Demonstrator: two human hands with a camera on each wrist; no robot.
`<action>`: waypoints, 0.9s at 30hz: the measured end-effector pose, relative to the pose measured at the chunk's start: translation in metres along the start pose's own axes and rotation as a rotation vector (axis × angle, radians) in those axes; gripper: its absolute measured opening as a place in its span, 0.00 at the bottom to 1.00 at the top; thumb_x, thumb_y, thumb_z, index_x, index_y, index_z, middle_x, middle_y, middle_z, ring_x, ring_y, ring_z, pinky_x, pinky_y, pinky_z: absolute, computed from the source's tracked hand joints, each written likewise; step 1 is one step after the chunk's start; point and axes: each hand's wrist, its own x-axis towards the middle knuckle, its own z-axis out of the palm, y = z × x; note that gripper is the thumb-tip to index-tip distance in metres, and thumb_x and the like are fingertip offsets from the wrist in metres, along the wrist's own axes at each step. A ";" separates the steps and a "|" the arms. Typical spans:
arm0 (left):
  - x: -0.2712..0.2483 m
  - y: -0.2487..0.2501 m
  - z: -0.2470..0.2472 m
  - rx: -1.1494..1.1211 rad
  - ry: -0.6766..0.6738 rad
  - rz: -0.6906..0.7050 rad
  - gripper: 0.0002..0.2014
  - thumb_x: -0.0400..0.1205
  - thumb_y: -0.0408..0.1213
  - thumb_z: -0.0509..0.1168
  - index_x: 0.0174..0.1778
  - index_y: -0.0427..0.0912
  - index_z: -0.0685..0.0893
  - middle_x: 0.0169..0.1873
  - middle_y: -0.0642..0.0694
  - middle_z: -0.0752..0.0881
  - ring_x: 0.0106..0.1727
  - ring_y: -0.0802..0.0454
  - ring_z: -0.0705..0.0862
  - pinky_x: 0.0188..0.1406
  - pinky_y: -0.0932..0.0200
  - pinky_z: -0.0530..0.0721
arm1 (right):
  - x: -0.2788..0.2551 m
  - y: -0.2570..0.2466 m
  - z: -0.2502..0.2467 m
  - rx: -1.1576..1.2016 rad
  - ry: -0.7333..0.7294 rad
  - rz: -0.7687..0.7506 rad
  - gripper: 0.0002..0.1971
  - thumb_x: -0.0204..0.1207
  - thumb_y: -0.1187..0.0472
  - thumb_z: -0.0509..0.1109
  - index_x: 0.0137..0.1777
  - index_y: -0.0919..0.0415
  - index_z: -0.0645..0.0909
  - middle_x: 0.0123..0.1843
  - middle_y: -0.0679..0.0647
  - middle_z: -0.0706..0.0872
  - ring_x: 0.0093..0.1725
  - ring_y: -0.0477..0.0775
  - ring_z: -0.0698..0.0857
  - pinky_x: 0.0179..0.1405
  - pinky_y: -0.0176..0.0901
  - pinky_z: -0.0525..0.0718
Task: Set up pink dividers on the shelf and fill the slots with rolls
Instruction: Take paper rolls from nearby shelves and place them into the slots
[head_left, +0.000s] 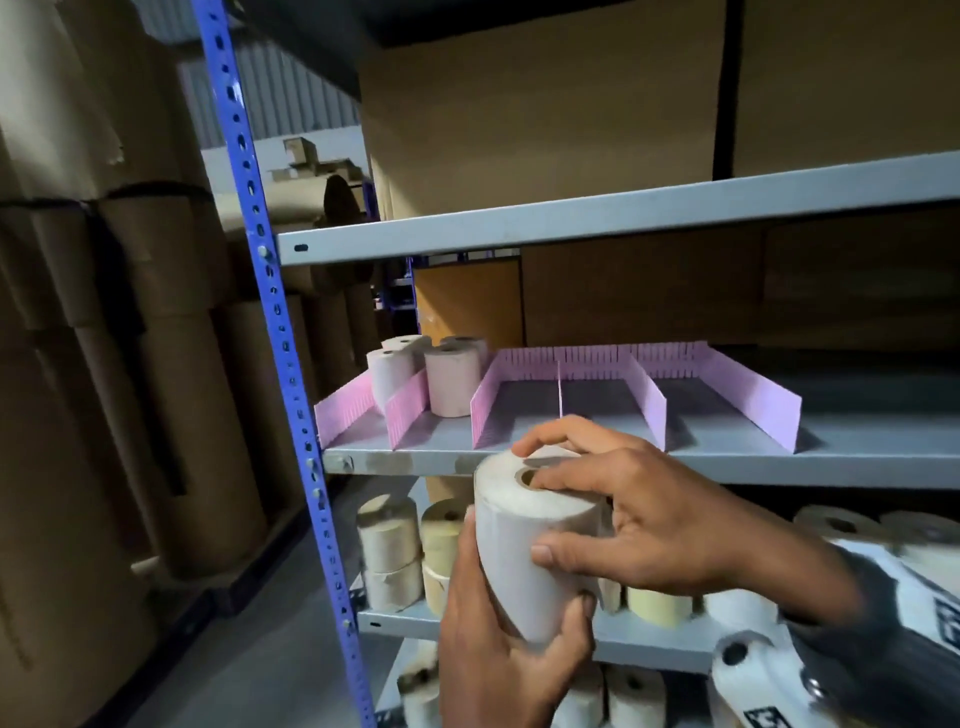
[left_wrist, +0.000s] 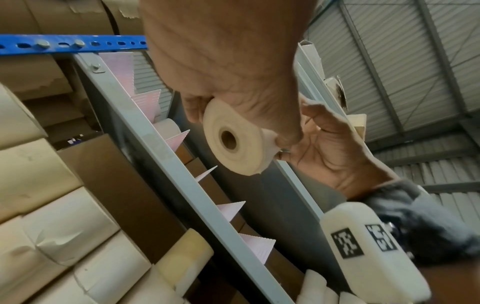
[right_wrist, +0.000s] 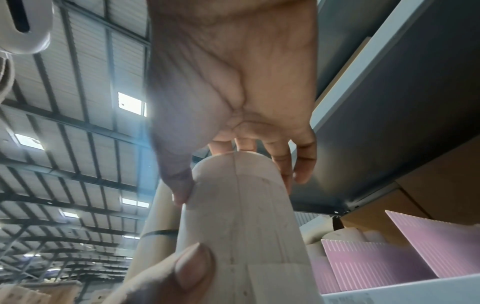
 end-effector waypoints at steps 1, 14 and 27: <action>0.003 -0.006 -0.002 0.030 0.016 0.010 0.50 0.65 0.57 0.78 0.85 0.50 0.69 0.72 0.47 0.85 0.67 0.48 0.88 0.57 0.50 0.91 | 0.009 0.000 0.004 -0.021 0.010 0.020 0.23 0.73 0.37 0.73 0.63 0.49 0.87 0.72 0.29 0.70 0.68 0.38 0.77 0.64 0.55 0.80; 0.048 -0.036 0.022 0.446 -0.236 0.138 0.38 0.68 0.50 0.65 0.72 0.32 0.85 0.75 0.24 0.77 0.69 0.26 0.84 0.51 0.35 0.91 | 0.115 0.045 0.007 -0.246 0.068 0.184 0.28 0.68 0.30 0.65 0.57 0.49 0.89 0.66 0.35 0.73 0.65 0.43 0.77 0.65 0.62 0.76; 0.092 -0.078 0.067 0.582 -0.335 0.093 0.39 0.67 0.54 0.64 0.70 0.32 0.86 0.72 0.26 0.81 0.59 0.27 0.90 0.50 0.33 0.91 | 0.166 0.115 0.007 -0.395 -0.096 0.337 0.23 0.75 0.33 0.66 0.55 0.50 0.87 0.65 0.45 0.78 0.66 0.50 0.74 0.64 0.62 0.72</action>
